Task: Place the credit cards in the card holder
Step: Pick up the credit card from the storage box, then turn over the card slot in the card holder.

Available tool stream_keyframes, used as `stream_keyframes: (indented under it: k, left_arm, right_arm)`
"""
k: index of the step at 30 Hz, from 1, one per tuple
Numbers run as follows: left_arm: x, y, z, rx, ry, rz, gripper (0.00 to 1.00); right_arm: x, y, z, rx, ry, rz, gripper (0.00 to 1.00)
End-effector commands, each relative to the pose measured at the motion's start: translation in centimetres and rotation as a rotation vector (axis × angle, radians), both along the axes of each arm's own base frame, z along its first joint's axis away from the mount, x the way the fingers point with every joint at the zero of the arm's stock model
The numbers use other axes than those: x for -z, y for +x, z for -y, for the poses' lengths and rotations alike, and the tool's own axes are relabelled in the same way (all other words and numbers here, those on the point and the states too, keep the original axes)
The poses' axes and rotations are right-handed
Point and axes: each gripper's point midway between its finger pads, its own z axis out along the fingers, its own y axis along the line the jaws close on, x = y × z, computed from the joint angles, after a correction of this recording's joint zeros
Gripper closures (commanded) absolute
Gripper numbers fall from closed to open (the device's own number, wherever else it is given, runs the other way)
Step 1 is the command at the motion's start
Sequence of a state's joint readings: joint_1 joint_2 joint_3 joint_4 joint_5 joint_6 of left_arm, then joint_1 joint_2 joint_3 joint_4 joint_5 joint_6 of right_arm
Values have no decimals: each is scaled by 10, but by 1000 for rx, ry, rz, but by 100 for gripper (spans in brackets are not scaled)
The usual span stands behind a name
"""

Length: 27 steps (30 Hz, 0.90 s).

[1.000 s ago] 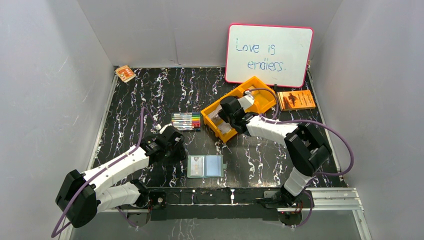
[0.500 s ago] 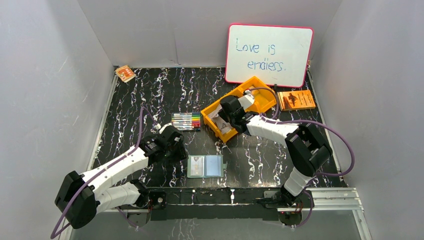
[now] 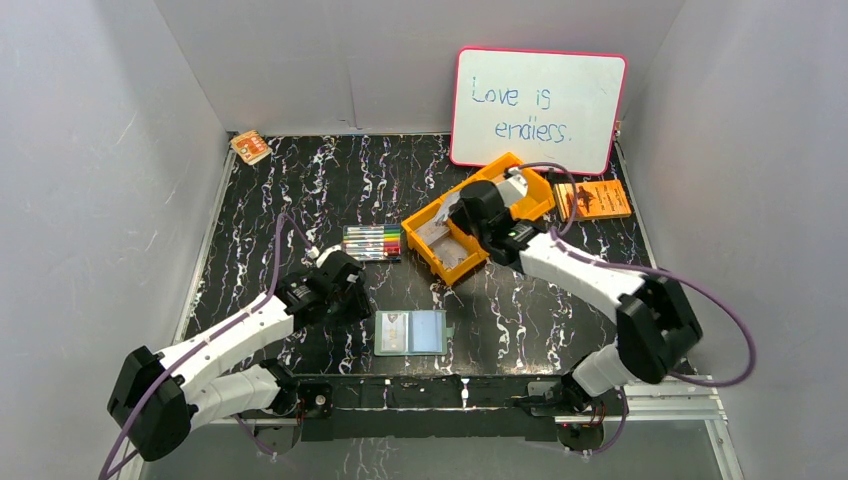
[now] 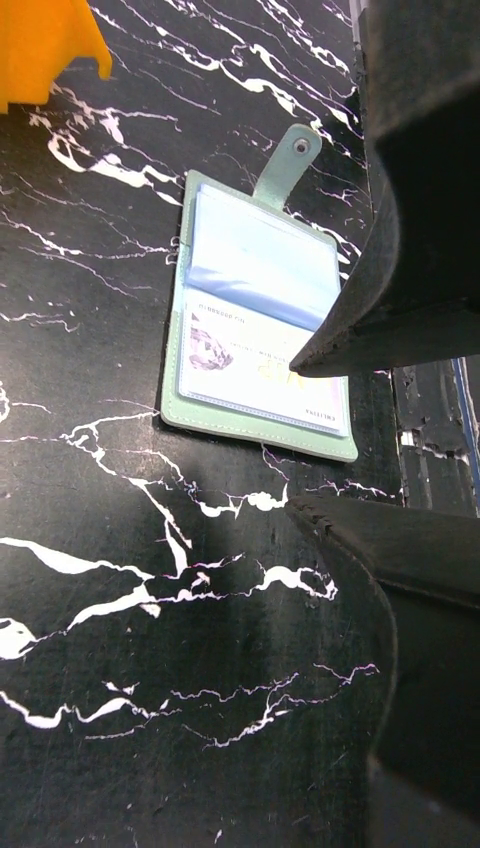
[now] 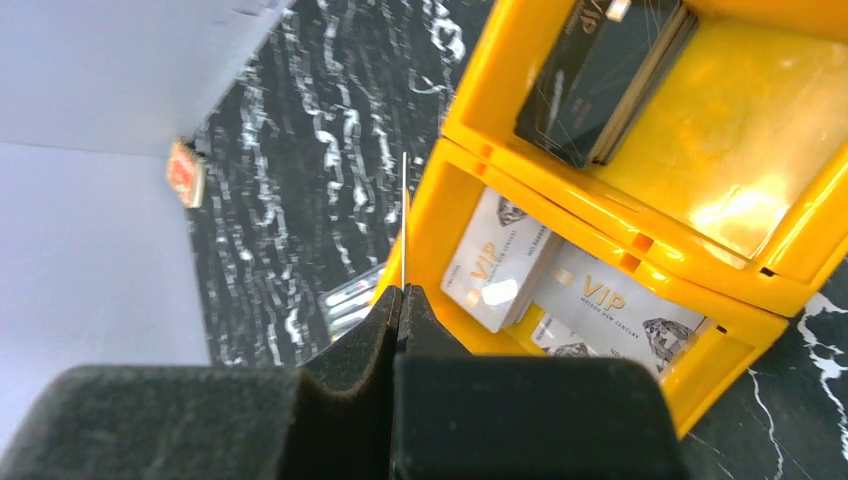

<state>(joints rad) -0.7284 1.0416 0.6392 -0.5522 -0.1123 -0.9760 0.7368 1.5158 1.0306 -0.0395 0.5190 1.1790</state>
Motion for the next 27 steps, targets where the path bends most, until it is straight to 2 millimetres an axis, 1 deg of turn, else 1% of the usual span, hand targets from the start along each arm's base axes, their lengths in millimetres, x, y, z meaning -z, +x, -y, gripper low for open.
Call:
stream_keyframes:
  k: [1, 2, 5, 6, 10, 11, 14, 17, 20, 24, 27]
  left_arm:
    - [-30, 13, -3, -14, 3, 84, 55]
    - [-35, 15, -3, -18, 3, 98, 55]
    - [-57, 25, -2, -34, -5, 151, 55]
    - [-64, 29, -1, -40, -11, 170, 55]
    - [-98, 44, 4, -64, -48, 251, 54]
    - [-106, 47, 5, -71, -58, 270, 54]
    - [-121, 52, 7, -86, -91, 305, 54]
    - [-127, 52, 8, -100, -120, 324, 54]
    - [-128, 50, 8, -105, -141, 325, 54]
    - [-126, 45, 8, -107, -153, 316, 54]
    - [-127, 44, 7, -107, -160, 315, 54]
  right_arm:
    - [-55, -17, 25, -45, 3, 82, 100]
    - [-63, -24, 29, -66, 16, 80, 100]
    - [-95, -49, 36, -137, 95, 90, 100]
    - [-101, -59, 38, -149, 133, 65, 100]
    - [-137, -96, 42, -232, 359, 2, 100]
    - [-146, -107, 40, -268, 424, -22, 100]
    - [-162, -136, 35, -363, 589, -102, 100]
    - [-171, -159, 27, -439, 712, -163, 100]
    - [-182, -170, 26, -473, 760, -169, 100]
    - [-197, -174, 27, -493, 772, -153, 100]
    - [-203, -175, 25, -518, 785, -137, 100]
